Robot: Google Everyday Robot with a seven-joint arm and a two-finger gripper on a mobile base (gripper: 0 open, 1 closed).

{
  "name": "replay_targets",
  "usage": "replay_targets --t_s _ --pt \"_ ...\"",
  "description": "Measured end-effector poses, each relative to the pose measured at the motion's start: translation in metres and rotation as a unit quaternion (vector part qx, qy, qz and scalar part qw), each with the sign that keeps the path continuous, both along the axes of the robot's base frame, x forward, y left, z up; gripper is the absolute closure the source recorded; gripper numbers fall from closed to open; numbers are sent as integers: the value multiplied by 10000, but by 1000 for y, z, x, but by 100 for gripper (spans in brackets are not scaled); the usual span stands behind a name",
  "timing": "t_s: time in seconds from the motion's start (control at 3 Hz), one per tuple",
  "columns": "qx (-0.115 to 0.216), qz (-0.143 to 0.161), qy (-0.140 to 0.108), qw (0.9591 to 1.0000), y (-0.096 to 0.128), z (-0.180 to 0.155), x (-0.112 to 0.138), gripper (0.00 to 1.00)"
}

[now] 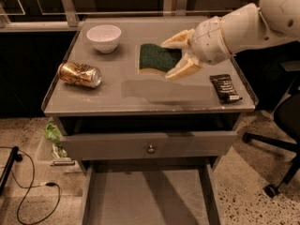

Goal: Pick sponge from middle drawer and place on counter

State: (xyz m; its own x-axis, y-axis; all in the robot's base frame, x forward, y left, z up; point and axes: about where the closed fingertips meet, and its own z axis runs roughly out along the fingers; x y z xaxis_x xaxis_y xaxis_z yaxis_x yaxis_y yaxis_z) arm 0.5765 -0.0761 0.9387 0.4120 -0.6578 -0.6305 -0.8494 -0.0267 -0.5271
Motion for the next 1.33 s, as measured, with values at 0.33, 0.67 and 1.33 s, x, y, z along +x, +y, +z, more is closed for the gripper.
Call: replay_targets --t_s 0.33,0.67,1.33 --pt "149 56 228 9996 13 -7 34 100" --pt "-107 -625 374 9973 2 -16 59 100" --pt "-175 -1817 984 9783 -24 -64 94 100"
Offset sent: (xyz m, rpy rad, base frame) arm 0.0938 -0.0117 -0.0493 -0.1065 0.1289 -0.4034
